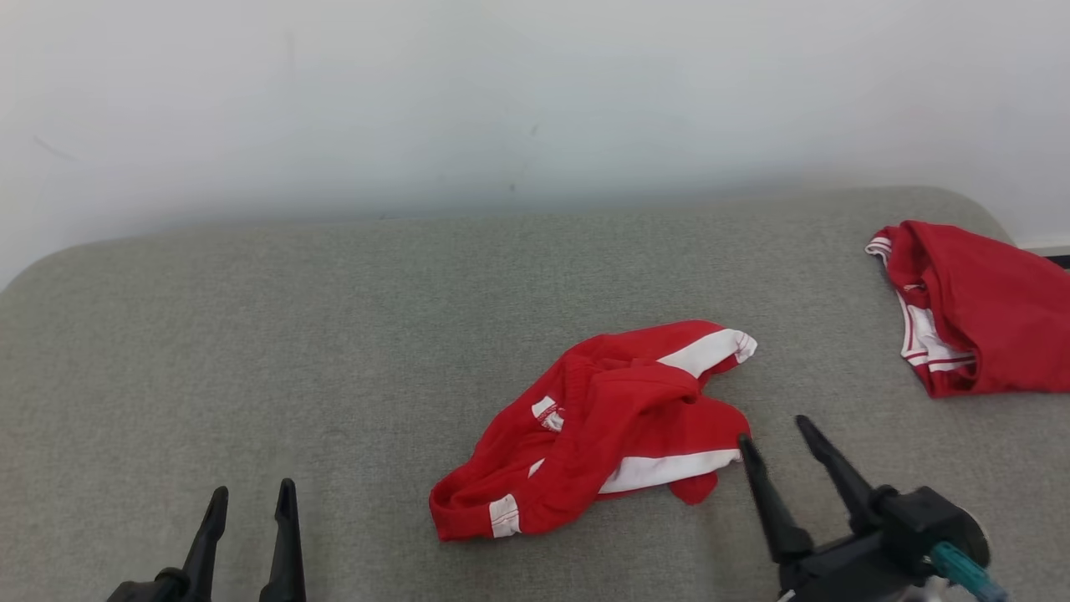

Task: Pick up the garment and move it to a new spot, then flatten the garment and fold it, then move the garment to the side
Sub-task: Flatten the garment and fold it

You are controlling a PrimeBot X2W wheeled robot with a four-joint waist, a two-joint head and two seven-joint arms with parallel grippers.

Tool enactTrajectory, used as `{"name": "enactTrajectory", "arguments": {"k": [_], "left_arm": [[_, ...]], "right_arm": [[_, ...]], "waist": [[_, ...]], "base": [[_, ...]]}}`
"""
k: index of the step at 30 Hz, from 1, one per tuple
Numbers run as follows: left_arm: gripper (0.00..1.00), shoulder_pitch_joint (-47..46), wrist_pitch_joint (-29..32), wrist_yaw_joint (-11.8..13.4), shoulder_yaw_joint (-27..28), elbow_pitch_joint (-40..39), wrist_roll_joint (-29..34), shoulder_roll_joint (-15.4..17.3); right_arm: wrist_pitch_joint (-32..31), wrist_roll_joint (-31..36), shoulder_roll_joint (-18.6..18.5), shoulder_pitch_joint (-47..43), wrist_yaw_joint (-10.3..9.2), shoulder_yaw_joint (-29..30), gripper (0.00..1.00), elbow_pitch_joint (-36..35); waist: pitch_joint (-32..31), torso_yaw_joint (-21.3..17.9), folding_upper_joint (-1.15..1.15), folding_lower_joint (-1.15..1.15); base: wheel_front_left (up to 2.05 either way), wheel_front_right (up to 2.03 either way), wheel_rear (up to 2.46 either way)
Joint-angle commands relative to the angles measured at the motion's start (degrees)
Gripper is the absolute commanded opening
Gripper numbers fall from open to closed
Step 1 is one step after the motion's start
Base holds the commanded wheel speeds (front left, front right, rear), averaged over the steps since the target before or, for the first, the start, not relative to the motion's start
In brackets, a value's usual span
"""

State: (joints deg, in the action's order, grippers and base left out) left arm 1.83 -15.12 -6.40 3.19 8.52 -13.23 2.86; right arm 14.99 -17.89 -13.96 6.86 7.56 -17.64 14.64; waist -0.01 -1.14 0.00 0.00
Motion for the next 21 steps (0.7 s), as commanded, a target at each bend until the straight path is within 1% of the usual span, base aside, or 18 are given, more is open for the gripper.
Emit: {"name": "enactTrajectory", "arguments": {"k": [1, 4, 9, 15, 21], "left_arm": [[1.0, 0.8, 0.0, 0.1, 0.4, -0.3, 0.5, 0.0], [1.0, 0.7, 0.0, -0.1, 0.8, -0.6, 1.0, 0.0], [1.0, 0.9, 0.0, -0.3, 1.2, -1.2, 1.4, 0.0], [1.0, 1.2, 0.0, -0.5, 2.0, -1.6, 2.4, 0.0], [1.0, 1.9, 0.0, -0.6, 2.3, -1.7, 3.1, 0.0]], "right_arm": [[0.2, 0.7, 0.6, -1.6, -0.17, 1.7, 1.0, -1.0], [0.2, 1.5, 2.0, -4.1, -0.17, 6.1, 1.0, -4.1], [0.2, 1.9, 4.6, -8.2, -0.17, 10.5, 1.0, -8.5], [0.2, 2.6, 6.6, -10.7, -0.17, 11.6, 1.0, -9.3], [0.2, 2.8, 7.2, -10.5, -0.17, 11.9, 1.0, -8.6]], "waist": [[-0.4, -1.0, 0.0, 0.0], [-0.5, -1.6, 0.0, 0.0], [-0.5, -2.1, 0.0, 0.0], [-0.3, -2.4, 0.0, 0.0], [-0.4, -2.2, 0.0, 0.0]], "base": [[0.0, 0.0, 0.0], [0.0, 0.0, 0.0], [0.0, 0.0, 0.0], [0.0, 0.0, 0.0], [0.0, 0.0, 0.0]]}}
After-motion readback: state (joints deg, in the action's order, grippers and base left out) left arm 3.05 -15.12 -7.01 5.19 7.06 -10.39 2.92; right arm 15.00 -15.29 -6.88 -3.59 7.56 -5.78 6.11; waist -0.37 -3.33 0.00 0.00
